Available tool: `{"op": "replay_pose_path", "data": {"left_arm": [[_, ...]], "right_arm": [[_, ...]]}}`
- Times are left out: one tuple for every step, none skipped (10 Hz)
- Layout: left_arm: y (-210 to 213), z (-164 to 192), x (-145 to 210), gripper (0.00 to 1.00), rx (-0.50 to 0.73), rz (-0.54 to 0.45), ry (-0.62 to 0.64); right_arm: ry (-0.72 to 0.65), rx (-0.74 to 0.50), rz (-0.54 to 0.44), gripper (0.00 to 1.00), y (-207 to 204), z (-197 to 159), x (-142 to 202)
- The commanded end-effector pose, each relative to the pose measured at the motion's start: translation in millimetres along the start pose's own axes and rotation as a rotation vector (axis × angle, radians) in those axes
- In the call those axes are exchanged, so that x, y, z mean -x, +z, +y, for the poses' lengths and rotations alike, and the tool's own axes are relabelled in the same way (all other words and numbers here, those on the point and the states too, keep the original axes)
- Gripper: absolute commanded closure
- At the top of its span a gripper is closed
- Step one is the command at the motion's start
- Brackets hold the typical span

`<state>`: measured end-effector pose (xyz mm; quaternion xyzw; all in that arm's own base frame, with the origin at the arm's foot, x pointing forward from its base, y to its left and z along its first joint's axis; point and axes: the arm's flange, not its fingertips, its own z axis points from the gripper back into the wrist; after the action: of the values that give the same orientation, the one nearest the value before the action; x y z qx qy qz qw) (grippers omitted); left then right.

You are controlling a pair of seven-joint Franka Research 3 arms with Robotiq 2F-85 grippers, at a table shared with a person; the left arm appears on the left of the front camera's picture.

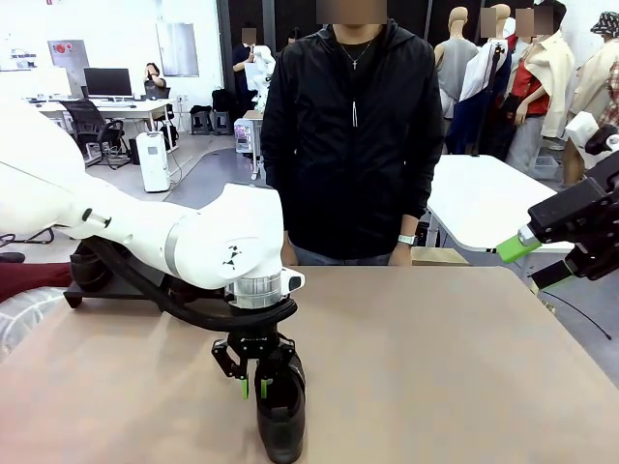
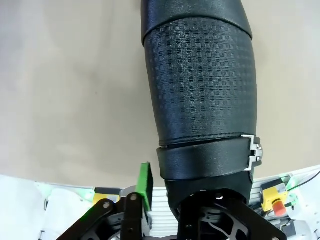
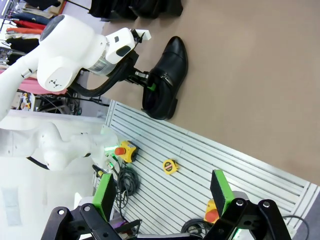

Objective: Organize the shoes by placing them on the stand.
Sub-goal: Place the Shoe from the middle of the table onto the Shoes Stand.

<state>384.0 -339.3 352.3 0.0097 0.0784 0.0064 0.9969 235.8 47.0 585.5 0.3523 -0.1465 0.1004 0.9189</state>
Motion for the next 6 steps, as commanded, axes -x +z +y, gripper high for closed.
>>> {"op": "replay_pose_path", "data": {"left_arm": [[2.5, 1.6, 0.3, 1.0, 0.016, 0.011, -0.029], [3.0, 0.6, 1.0, 1.0, 0.02, 0.006, -0.042], [5.4, 0.6, 2.9, 1.0, 0.023, 0.003, -0.076], [13.5, 4.8, 6.6, 1.0, 0.031, -0.013, -0.109], [28.3, 12.6, 15.1, 1.0, 0.051, -0.05, -0.18], [49.4, 24.4, 28.7, 1.0, 0.039, -0.091, -0.294]], "right_arm": [[0.023, -0.032, -0.003, 0.0, 1.4, 1.3, -2.4], [0.023, -0.032, -0.003, 0.0, 1.4, 1.3, -2.4], [0.023, -0.032, -0.003, 0.0, 1.4, 1.3, -2.4], [0.023, -0.032, -0.003, 0.0, 1.4, 1.3, -2.4], [0.023, -0.032, -0.003, 0.0, 1.4, 1.3, -2.4], [0.023, -0.032, -0.003, 0.0, 1.4, 1.3, -2.4]]}}
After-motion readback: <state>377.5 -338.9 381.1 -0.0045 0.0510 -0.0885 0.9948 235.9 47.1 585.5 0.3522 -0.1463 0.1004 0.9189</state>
